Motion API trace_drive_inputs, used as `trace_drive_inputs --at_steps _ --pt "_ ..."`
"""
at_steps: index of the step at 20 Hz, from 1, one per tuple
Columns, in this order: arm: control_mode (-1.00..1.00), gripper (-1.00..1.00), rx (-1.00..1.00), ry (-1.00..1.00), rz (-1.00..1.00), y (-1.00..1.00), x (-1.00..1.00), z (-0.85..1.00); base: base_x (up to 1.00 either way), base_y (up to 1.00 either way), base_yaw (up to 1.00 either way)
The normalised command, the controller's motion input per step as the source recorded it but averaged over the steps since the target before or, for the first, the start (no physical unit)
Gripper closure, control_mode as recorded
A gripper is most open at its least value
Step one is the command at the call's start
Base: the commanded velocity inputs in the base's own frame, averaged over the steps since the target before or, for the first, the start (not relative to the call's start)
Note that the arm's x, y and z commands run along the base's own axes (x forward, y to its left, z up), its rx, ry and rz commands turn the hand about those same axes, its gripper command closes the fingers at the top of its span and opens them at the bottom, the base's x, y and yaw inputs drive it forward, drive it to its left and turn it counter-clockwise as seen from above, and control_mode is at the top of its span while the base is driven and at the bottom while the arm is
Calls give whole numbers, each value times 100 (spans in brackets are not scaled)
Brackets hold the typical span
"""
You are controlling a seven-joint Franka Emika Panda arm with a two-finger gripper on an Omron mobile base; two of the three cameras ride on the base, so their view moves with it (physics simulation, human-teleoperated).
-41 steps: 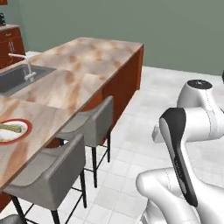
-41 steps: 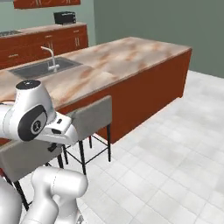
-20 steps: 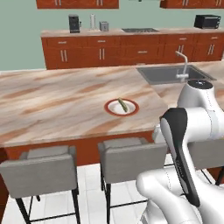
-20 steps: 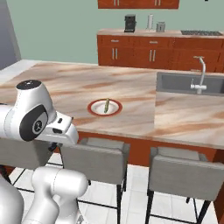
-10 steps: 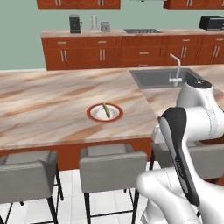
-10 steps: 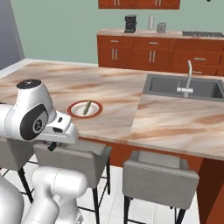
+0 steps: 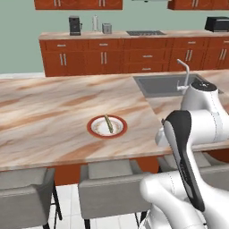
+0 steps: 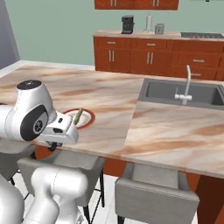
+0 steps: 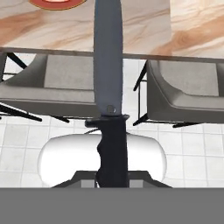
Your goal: Retrieve the butter from the fridge and place it on a plate on the dining table. Then retrieve the butter knife by the fridge and place it near the plate.
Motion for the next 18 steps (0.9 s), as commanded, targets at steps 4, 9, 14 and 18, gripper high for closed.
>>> trace_drive_inputs --at_steps 4,9,14,18 --pt "100 100 0 0 0 0 0 0 61 -13 -10" --pt "100 100 0 0 0 0 0 0 40 -14 -13" --pt "100 100 0 0 0 0 0 0 0 0 0" --pt "100 100 0 0 0 0 0 0 27 -1 0"
